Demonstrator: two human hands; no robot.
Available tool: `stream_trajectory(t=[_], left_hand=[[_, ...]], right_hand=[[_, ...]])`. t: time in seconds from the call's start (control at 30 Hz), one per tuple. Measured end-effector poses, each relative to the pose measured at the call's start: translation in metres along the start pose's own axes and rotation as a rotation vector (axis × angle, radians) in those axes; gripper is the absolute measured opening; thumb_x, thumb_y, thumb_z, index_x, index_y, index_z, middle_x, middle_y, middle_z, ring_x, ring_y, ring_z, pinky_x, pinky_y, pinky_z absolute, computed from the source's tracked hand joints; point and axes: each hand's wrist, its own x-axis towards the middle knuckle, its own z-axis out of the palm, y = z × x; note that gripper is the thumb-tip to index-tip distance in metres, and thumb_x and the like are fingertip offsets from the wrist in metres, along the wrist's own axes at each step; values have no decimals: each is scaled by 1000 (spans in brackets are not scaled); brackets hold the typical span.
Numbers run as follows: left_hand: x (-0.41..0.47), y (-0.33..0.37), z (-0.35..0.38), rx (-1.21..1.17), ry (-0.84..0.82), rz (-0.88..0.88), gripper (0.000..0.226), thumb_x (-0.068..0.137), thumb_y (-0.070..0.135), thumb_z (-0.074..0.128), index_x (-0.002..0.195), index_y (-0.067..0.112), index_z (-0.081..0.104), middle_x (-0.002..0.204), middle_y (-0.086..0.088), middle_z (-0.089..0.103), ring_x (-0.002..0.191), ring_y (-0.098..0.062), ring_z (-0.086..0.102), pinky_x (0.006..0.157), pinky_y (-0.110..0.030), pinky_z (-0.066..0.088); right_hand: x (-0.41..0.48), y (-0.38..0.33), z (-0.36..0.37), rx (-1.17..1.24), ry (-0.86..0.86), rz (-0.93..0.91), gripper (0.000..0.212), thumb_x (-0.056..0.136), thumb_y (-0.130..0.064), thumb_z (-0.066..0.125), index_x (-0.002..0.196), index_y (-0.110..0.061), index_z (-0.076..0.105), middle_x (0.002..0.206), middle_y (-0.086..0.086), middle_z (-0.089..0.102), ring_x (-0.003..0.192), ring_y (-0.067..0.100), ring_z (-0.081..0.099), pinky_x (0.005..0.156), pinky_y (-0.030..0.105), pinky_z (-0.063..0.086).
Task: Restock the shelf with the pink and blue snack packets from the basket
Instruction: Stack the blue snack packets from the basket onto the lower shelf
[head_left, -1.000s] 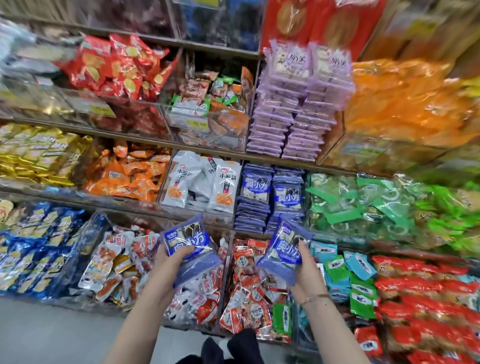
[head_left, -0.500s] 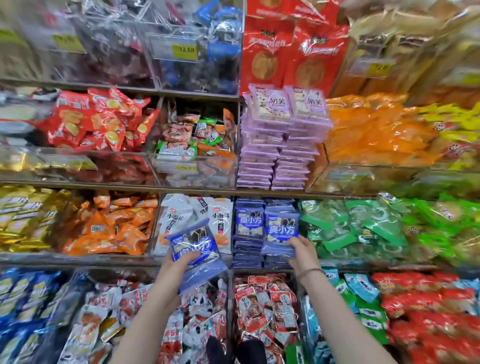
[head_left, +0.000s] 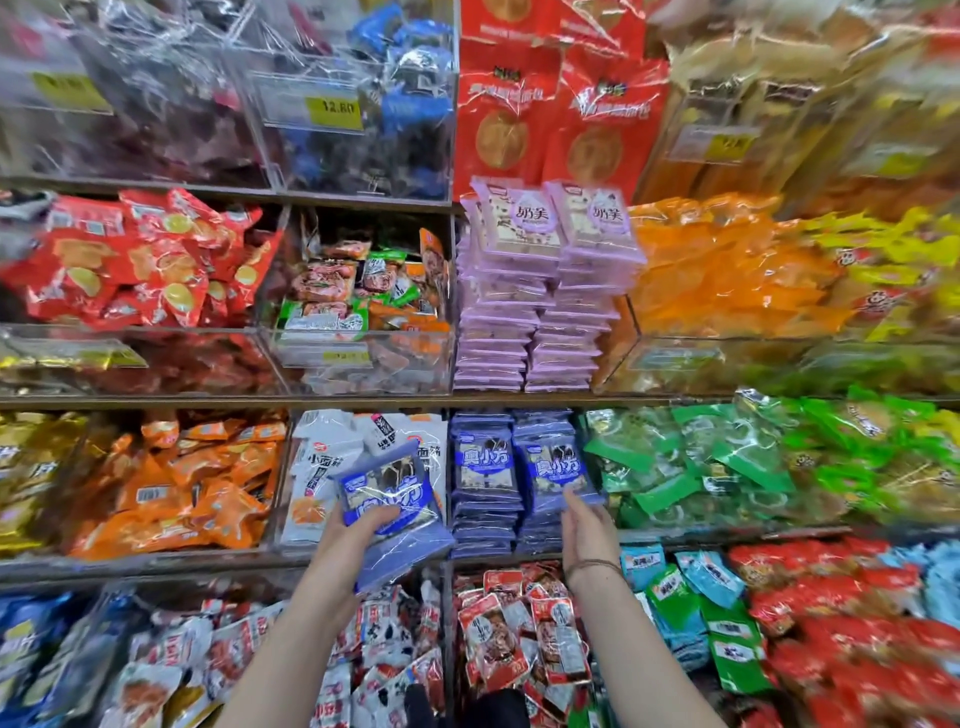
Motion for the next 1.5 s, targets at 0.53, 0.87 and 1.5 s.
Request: stream_trajectory(t=[0.53, 0.87, 1.5], left_hand=[[-10, 8, 11, -70, -63, -28, 64, 83, 14, 68, 139, 16, 39, 107, -12, 70, 76, -24, 71, 58, -30, 53], [-15, 9, 9, -118, -9, -21, 29, 82, 13, 68, 98, 29, 50, 94, -14, 73, 71, -27, 71, 62, -35, 53], [-16, -1, 46, 141, 9, 121, 81, 69, 60, 66, 137, 27, 39, 137, 0, 53, 118, -20, 56, 97, -41, 45]], right_hand=[[-8, 10, -6, 98, -139, 224, 28, 91, -11, 58, 115, 2, 51, 123, 23, 56, 95, 25, 64, 84, 31, 52], [-6, -4, 24, 553, -41, 416, 42, 100, -13, 40, 138, 2, 36, 144, 17, 41, 127, 23, 48, 93, 18, 45], [-85, -1, 34, -573, -577, -199, 29, 88, -35, 61, 110, -18, 57, 100, -2, 61, 91, 11, 61, 80, 22, 52]])
